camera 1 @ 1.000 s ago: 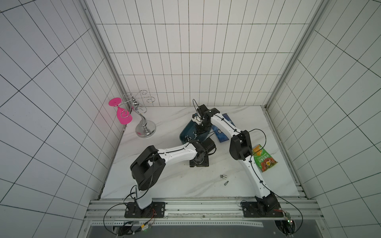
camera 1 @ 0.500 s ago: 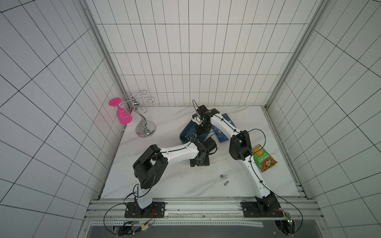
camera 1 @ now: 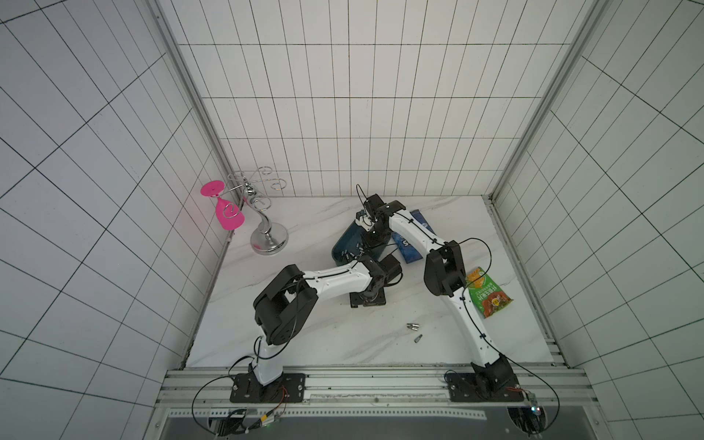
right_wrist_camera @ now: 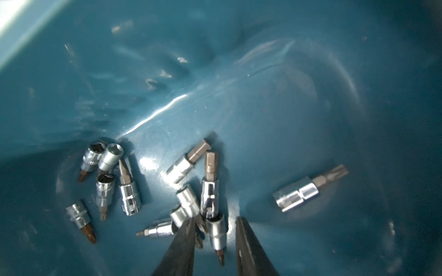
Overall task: Put the bit on the desktop into the storage box
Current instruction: Pick up the screwdriver bit from the center of the board.
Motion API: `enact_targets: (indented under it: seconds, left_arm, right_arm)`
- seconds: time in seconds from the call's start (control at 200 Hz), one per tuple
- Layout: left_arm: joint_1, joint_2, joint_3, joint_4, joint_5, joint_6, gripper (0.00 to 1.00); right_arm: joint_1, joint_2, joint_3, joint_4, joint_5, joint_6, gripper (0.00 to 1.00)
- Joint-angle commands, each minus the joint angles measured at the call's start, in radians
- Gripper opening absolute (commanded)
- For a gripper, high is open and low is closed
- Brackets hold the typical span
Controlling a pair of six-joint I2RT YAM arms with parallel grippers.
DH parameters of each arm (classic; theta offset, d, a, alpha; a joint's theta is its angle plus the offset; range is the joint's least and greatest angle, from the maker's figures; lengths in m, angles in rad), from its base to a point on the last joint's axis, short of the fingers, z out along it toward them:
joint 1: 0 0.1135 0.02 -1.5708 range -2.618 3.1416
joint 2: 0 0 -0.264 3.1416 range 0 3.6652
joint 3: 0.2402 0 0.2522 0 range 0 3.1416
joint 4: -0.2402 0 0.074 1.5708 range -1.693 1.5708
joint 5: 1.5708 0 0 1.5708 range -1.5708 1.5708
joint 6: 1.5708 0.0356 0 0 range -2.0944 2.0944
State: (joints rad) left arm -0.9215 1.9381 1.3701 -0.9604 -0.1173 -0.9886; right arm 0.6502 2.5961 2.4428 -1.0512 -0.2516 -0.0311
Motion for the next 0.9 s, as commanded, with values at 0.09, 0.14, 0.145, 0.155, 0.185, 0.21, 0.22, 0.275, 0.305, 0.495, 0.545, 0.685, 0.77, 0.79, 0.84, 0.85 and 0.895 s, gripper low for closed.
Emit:
enact_targets:
  seconds: [0.09,0.14,0.145,0.155,0.185,0.21,0.22,0.275,0.305,0.495,0.545,0.685,0.77,0.79,0.84,0.85,0.895]
  left_arm:
    - [-0.002,0.051,0.041,0.011,-0.012,0.000,0.67]
    - [-0.002,0.060,0.047,0.007,-0.006,0.004,0.67]
    - [-0.002,0.061,0.047,0.007,-0.005,0.004,0.67]
    - [-0.002,0.063,0.048,0.006,-0.004,0.005,0.67]
    - [-0.002,0.065,0.050,0.005,-0.002,0.007,0.67]
    - [-0.002,0.064,0.048,0.008,0.003,0.008,0.67]
    - [-0.002,0.064,0.048,0.008,0.004,0.008,0.67]
    - [-0.002,0.066,0.048,0.011,0.013,0.013,0.67]
    - [-0.003,0.068,0.048,0.012,0.017,0.014,0.67]
    - [-0.009,0.062,0.036,0.029,0.053,0.022,0.64]
    - [-0.014,0.056,0.028,0.035,0.059,0.019,0.63]
    - [-0.023,0.053,0.005,0.044,0.080,0.012,0.59]
    - [-0.026,0.052,0.001,0.043,0.088,0.011,0.55]
    - [-0.028,0.051,0.001,0.044,0.090,0.011,0.54]
    - [-0.028,0.050,0.000,0.044,0.096,0.011,0.53]
    - [-0.029,0.050,0.000,0.044,0.097,0.011,0.53]
    - [-0.030,0.052,0.000,0.045,0.099,0.010,0.52]
  right_arm:
    - [-0.004,-0.083,-0.035,-0.007,0.009,-0.012,0.32]
    - [-0.007,-0.092,-0.040,-0.006,0.009,-0.012,0.32]
    - [-0.007,-0.092,-0.040,-0.006,0.009,-0.012,0.32]
    - [-0.009,-0.094,-0.042,-0.006,0.008,-0.012,0.32]
    - [-0.010,-0.097,-0.044,-0.006,0.009,-0.012,0.32]
    - [-0.011,-0.102,-0.046,-0.006,0.010,-0.012,0.32]
    - [-0.012,-0.105,-0.047,-0.006,0.011,-0.012,0.32]
    - [-0.018,-0.113,-0.052,-0.005,0.012,-0.011,0.32]
    - [-0.020,-0.120,-0.058,-0.005,0.012,-0.010,0.32]
    - [-0.030,-0.168,-0.097,0.000,0.027,-0.006,0.32]
    - [-0.032,-0.180,-0.105,0.000,0.030,-0.003,0.32]
    - [-0.040,-0.212,-0.121,-0.001,0.041,0.002,0.34]
    - [-0.047,-0.237,-0.133,-0.001,0.046,0.006,0.34]
    - [-0.048,-0.242,-0.135,-0.001,0.047,0.006,0.34]
    - [-0.052,-0.257,-0.143,-0.001,0.049,0.008,0.35]
    - [-0.052,-0.259,-0.144,-0.001,0.051,0.009,0.35]
    - [-0.056,-0.271,-0.149,-0.001,0.052,0.010,0.35]
